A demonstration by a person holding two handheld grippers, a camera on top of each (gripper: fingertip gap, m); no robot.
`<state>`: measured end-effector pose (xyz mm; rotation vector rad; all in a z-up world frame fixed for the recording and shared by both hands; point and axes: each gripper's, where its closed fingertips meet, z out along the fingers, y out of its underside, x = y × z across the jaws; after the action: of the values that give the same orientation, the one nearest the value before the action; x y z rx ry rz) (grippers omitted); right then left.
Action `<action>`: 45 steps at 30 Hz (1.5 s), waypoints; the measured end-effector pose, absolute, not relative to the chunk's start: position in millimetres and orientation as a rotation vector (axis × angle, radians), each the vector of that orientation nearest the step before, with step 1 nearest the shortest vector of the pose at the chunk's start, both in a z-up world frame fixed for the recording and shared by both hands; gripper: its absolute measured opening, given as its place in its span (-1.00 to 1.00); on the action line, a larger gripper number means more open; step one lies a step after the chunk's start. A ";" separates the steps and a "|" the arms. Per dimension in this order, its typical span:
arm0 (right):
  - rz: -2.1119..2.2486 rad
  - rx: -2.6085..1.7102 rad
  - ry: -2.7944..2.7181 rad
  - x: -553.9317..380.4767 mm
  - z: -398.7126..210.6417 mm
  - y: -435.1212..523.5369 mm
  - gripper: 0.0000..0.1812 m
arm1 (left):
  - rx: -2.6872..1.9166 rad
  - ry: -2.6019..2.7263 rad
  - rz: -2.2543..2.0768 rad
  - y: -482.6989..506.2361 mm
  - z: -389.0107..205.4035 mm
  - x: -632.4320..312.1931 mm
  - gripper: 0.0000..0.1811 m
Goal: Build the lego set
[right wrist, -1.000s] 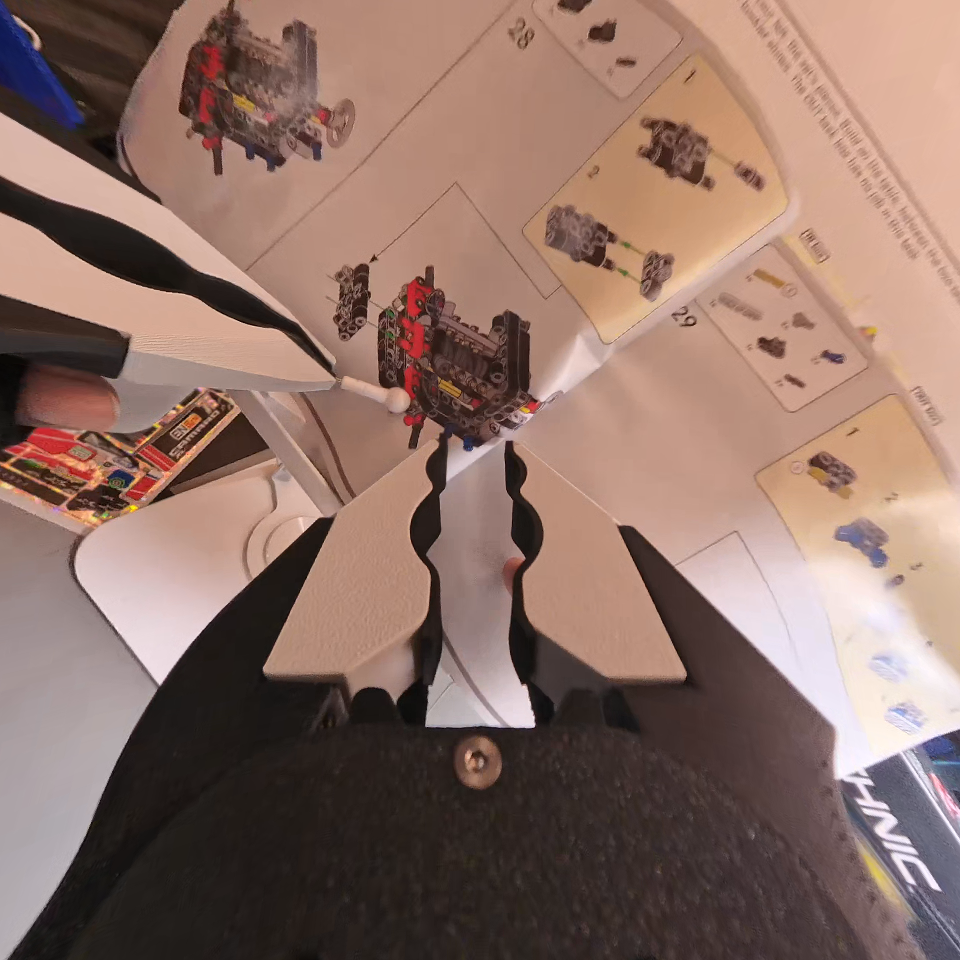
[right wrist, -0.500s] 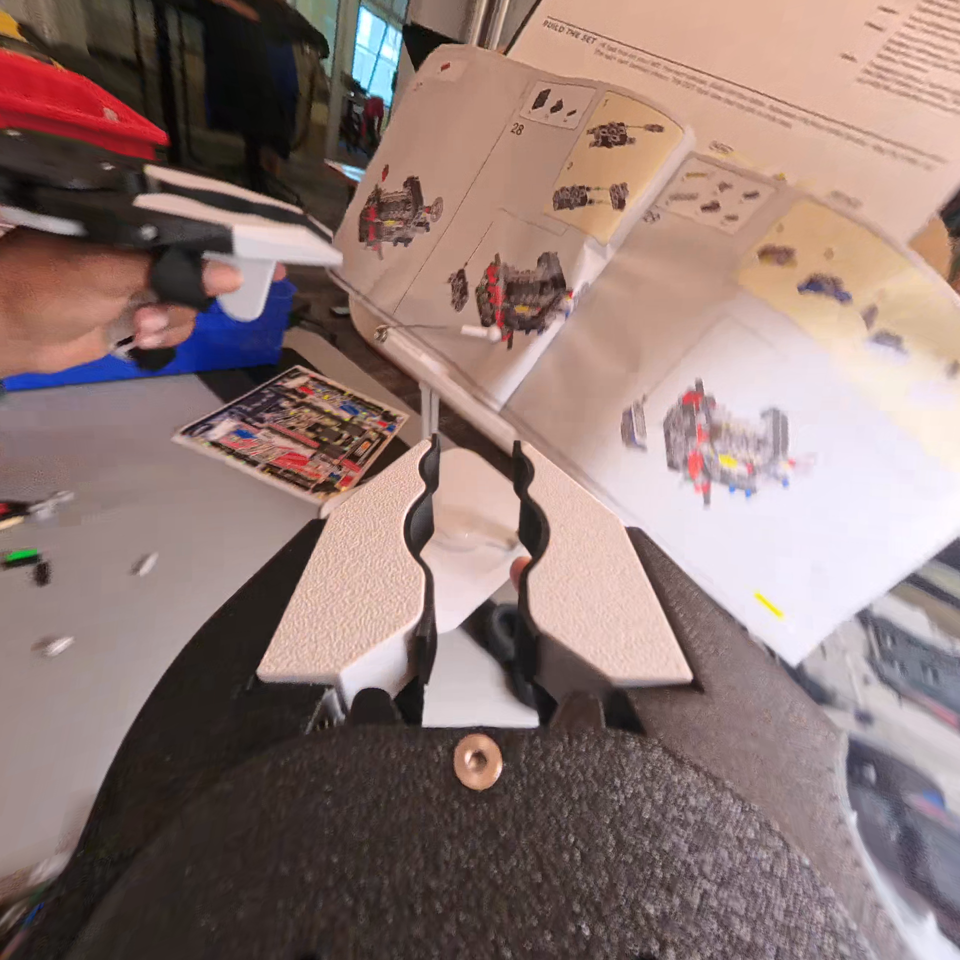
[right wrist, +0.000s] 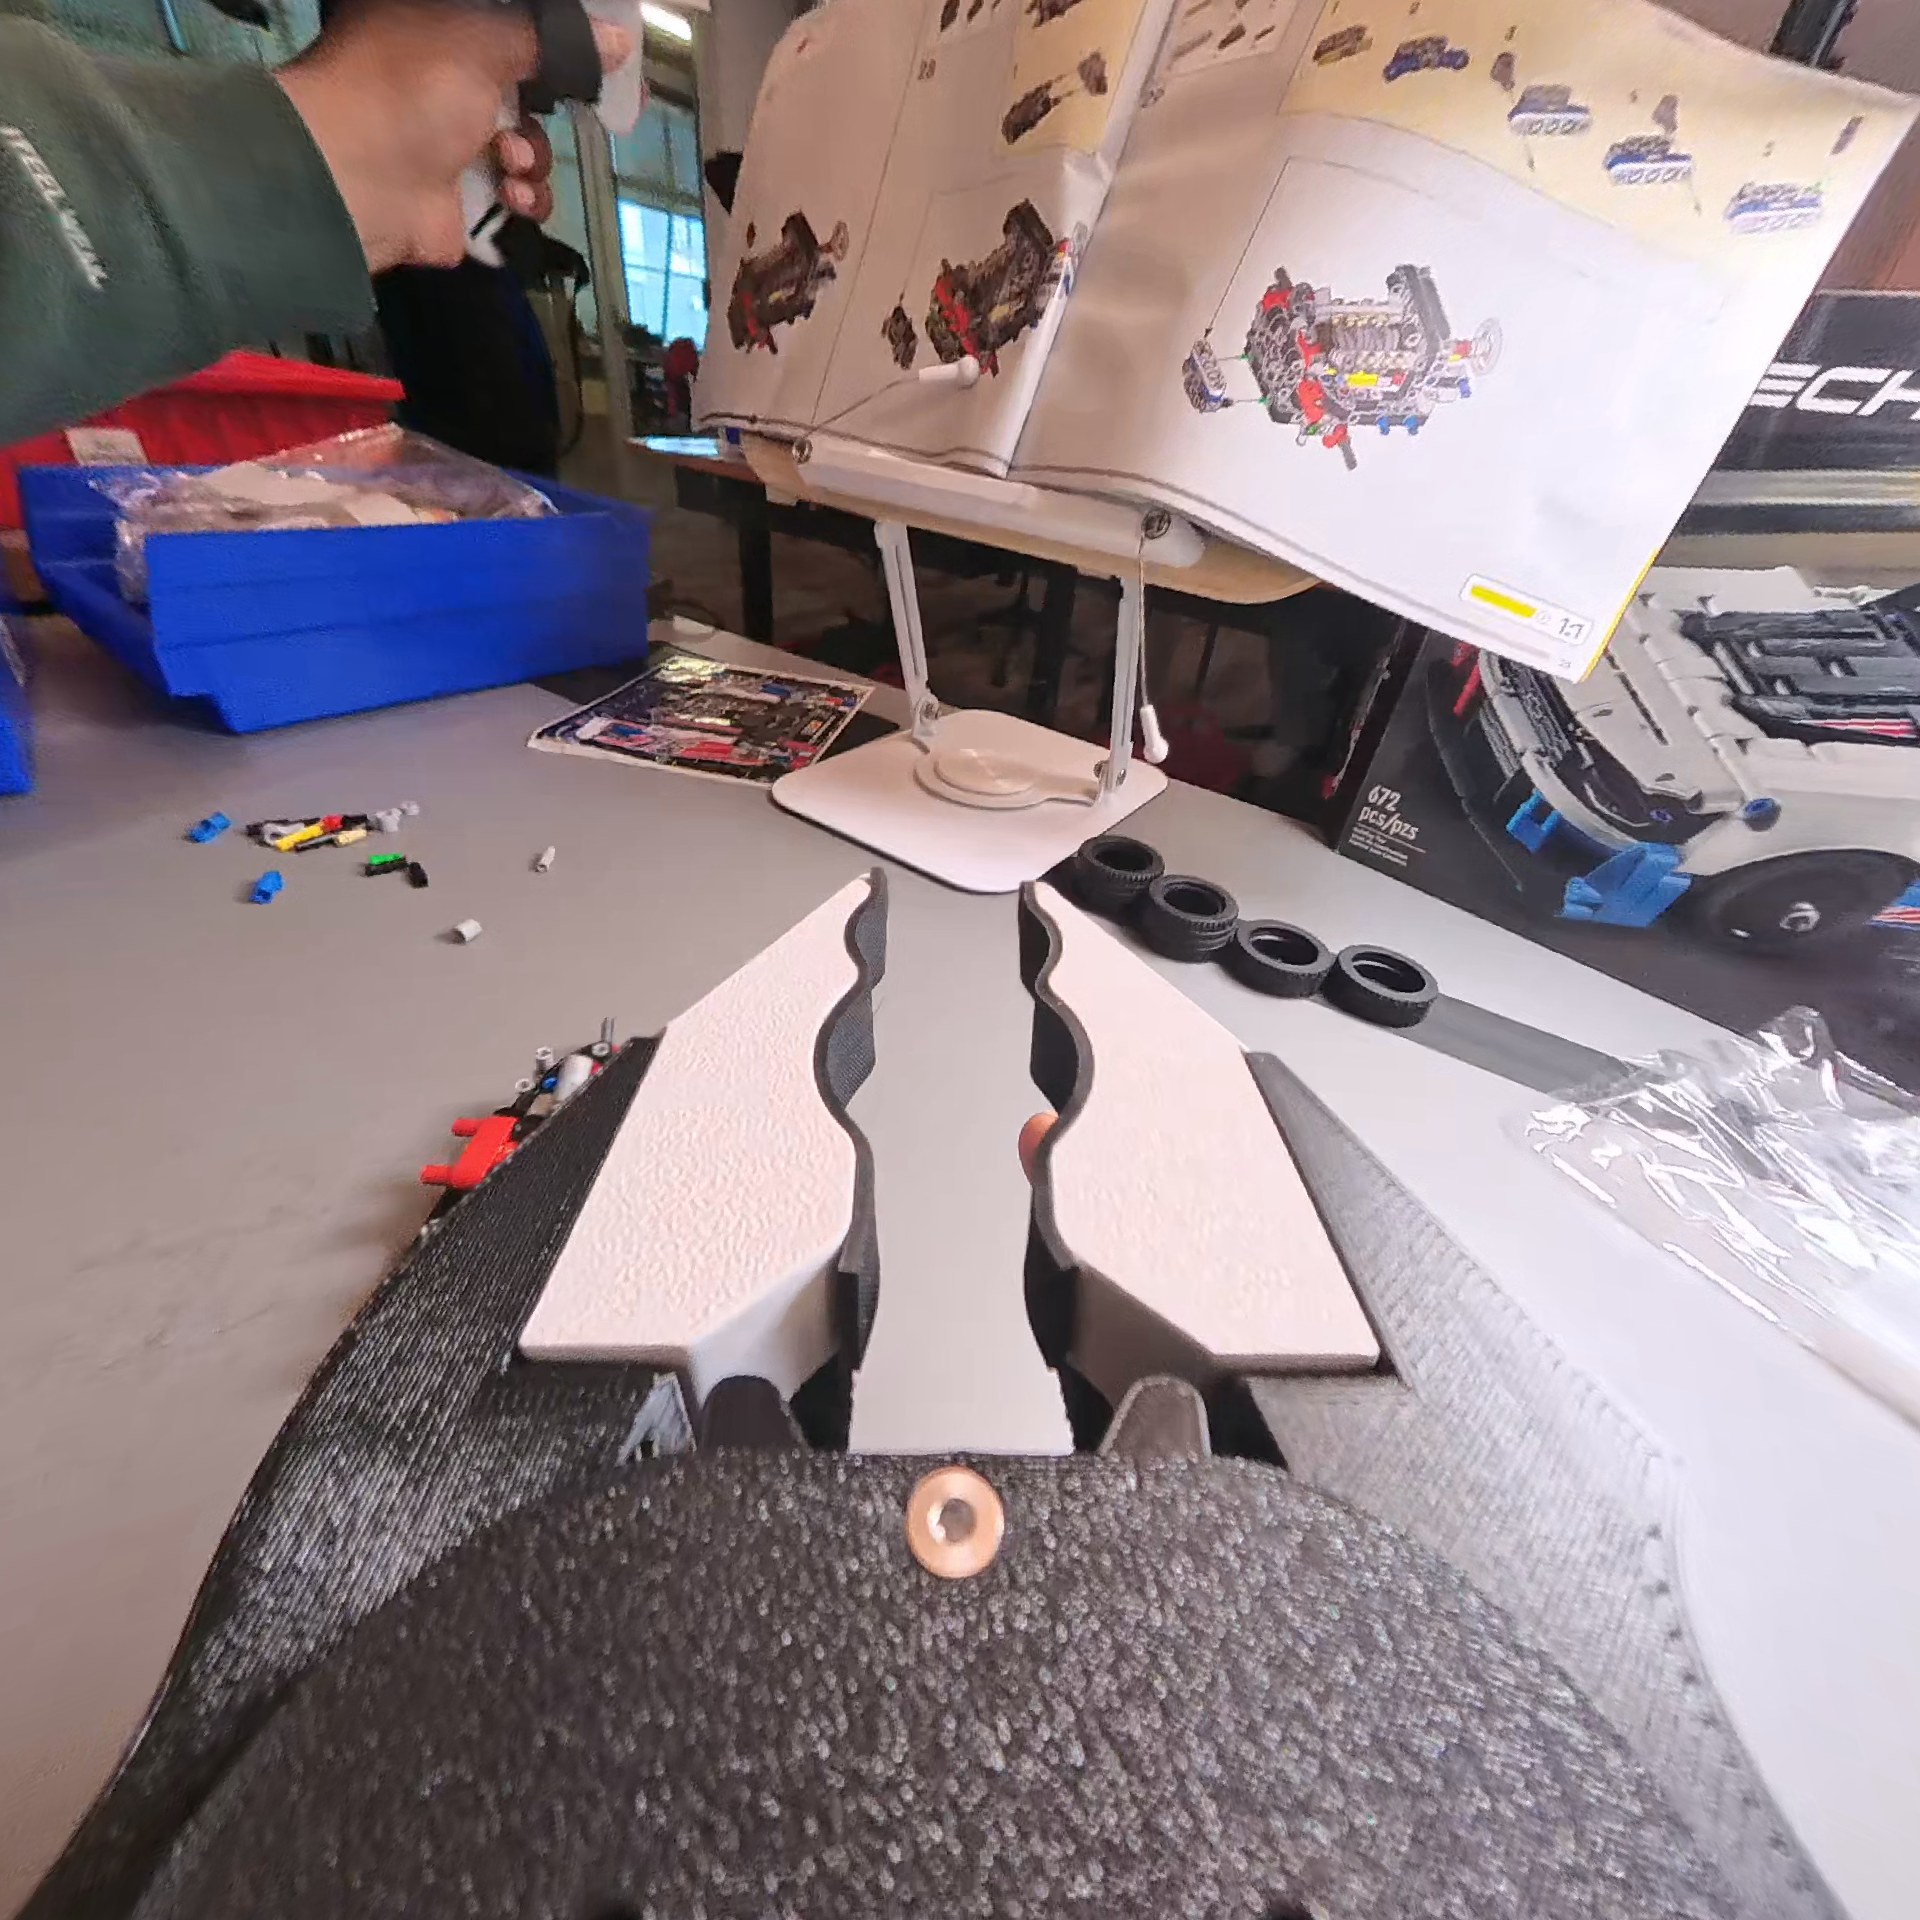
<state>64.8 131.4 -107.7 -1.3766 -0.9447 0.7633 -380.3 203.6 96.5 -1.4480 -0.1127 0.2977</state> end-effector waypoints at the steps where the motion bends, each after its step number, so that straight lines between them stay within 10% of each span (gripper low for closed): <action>1: 0.765 -1.370 -0.940 65.1 -107.5 133.4 -0.73 | -1.466 -0.112 0.291 208.1 95.9 -381.6 -1.00; 39: 0.310 -1.396 -0.964 -104.1 -47.1 333.4 -1.00 | -1.584 -0.211 0.145 166.0 -14.4 -360.7 -0.92; 45: 0.272 -1.433 -0.933 -90.9 -49.0 332.7 -0.81 | -1.734 -0.303 -0.180 182.8 -69.9 -327.4 -0.56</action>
<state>-90.9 332.7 -49.0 -1.4331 -0.9330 0.2722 -327.4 182.8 -69.9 -1.7338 -0.3034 -0.1802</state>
